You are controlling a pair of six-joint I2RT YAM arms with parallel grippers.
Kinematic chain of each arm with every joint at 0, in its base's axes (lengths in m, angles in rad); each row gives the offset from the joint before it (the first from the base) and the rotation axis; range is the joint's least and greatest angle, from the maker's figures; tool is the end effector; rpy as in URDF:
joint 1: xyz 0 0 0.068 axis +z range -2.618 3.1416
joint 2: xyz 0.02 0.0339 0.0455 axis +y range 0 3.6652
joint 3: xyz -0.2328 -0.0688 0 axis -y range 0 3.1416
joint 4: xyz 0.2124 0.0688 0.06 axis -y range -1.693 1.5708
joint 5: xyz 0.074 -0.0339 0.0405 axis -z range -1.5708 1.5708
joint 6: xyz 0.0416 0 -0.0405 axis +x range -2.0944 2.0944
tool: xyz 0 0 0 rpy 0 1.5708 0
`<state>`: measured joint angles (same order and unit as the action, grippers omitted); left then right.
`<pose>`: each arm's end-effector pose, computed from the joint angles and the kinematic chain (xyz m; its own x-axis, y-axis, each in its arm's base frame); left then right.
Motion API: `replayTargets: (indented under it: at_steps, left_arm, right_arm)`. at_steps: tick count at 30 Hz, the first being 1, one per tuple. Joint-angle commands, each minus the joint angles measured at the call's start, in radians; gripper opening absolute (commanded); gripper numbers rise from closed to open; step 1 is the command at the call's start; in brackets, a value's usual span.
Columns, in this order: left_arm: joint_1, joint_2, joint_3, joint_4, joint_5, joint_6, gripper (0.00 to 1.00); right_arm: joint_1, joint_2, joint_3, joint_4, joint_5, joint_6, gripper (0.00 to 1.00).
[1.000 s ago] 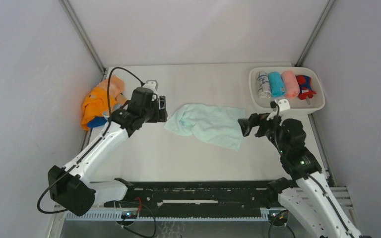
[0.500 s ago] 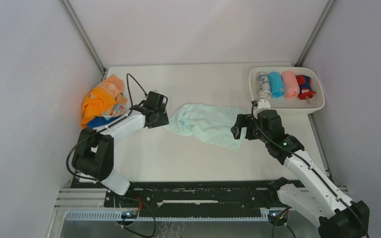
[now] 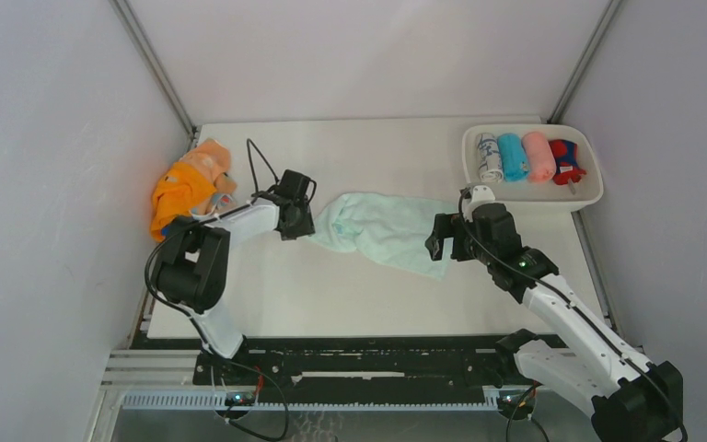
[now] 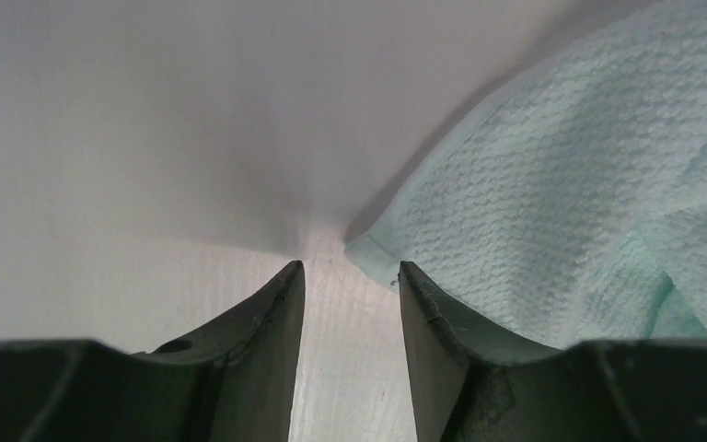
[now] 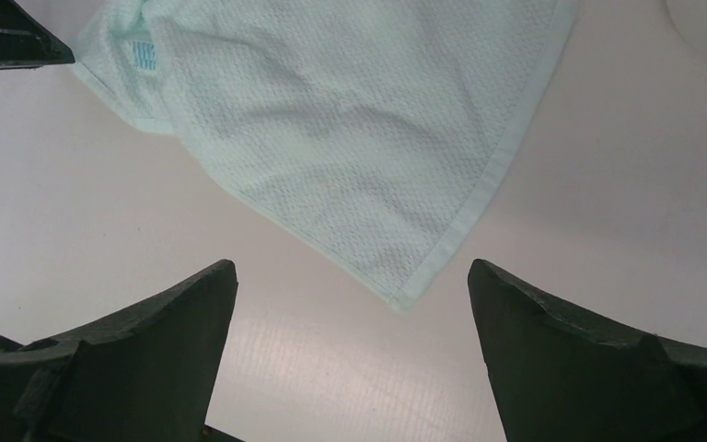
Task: Roll the towels
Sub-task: Flatten out the towel at the center of the board.
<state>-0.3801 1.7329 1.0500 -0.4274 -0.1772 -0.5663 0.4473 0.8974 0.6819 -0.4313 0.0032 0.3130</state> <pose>0.2918 -0.1087 0.1528 -0.8589 -0.2255 -0.4597 -0.1995 0.9742 -0.1052 0.1690 0.0809 0.2390 -0.6494 0.0300 -0.7598 -0.2420 0.9391 0.2439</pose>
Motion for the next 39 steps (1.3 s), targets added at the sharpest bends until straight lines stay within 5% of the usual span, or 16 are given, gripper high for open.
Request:
replayTargets:
  at_steps: [1,12,20,31,39]
  left_arm:
    - [0.001,0.017,0.064,0.032,0.021,0.009,0.47]
    - [-0.021,0.088,0.093,-0.033,-0.015,0.022,0.38]
    - [-0.045,0.070,0.087,-0.068,-0.055,0.041,0.01]
    - [-0.046,-0.263,-0.094,-0.263,-0.231,0.040,0.00]
    - [-0.046,-0.373,-0.177,-0.304,-0.260,0.011,0.00]
  right_arm:
    - [0.012,-0.006,0.035,0.031,0.026,0.009,0.95]
    - [0.018,-0.021,0.035,0.024,0.040,0.002,0.95]
    - [0.029,-0.012,0.035,0.026,0.038,-0.001,0.95]
    - [0.080,0.121,0.080,0.060,0.024,-0.004,0.94]
    - [0.085,0.410,0.271,0.077,0.069,-0.042,0.88]
